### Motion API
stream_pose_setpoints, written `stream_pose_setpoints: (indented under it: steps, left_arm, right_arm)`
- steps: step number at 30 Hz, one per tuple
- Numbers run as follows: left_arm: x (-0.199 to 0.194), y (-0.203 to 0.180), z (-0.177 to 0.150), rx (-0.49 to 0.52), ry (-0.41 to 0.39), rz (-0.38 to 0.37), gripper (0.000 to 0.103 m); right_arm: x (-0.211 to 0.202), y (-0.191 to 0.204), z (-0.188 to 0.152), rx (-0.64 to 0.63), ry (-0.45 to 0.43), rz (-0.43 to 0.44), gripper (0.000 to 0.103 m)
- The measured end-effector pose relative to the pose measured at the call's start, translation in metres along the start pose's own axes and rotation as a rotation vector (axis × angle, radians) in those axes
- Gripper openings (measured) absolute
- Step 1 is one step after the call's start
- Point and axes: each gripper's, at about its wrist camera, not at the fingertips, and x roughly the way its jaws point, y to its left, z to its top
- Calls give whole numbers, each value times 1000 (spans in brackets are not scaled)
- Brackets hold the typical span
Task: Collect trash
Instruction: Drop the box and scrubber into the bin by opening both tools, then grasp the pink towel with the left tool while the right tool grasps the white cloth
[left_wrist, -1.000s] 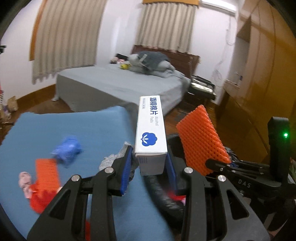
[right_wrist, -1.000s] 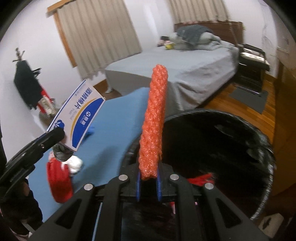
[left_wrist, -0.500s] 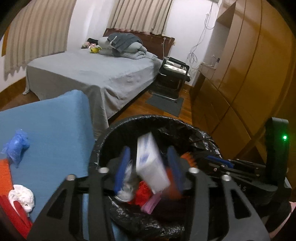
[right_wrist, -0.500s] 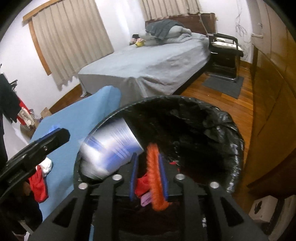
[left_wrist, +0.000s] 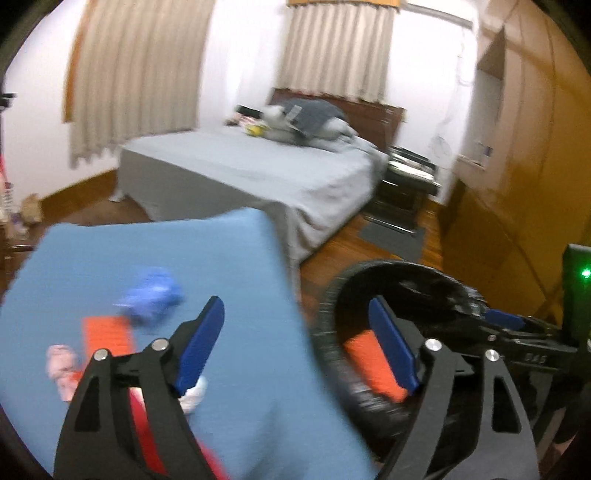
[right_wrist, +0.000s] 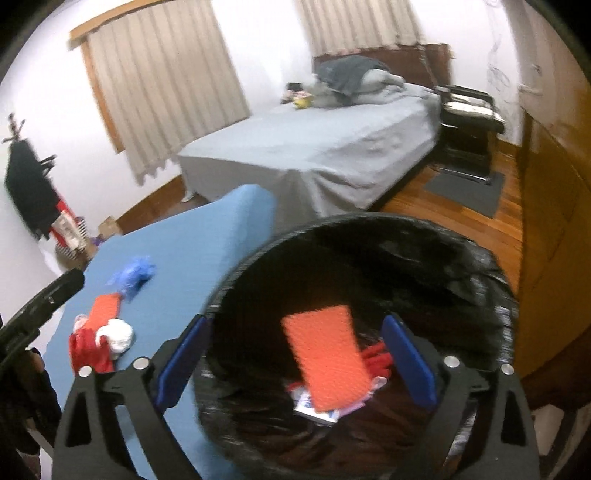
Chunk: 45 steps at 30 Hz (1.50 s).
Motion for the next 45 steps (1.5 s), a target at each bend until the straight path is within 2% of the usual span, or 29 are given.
stream_pose_setpoints:
  steps: [6, 11, 18, 22, 25, 30, 37, 41, 45]
  left_arm:
    - [-37, 68, -7, -60, -30, 185, 80]
    - [-51, 120, -19, -107, -10, 319, 80]
    - [-52, 180, -40, -182, 46, 435, 76]
    - [-44, 209, -53, -232, 93, 456, 70]
    - [-35, 218, -57, -253, 115, 455, 69]
    - [-23, 226, -59, -268, 128, 443, 69]
    - [-7, 237, -65, -289, 162, 421, 68]
    - [3, 241, -68, -290, 191, 405, 67]
    - [11, 242, -71, -309, 221, 385, 59]
  right_arm:
    - [20, 57, -1, -78, 20, 94, 94]
    - [42, 109, -5, -159, 31, 162, 94]
    - [68, 155, -16, -233, 48, 213, 94]
    - [91, 175, -25, -272, 69, 212, 89]
    - [104, 181, -29, -283, 101, 214, 82]
    - [121, 196, -35, -295, 138, 245, 77]
    - [134, 225, -44, -339, 194, 317, 72]
    - [141, 235, -52, -358, 227, 325, 70]
    - [151, 236, -54, -340, 267, 343, 70]
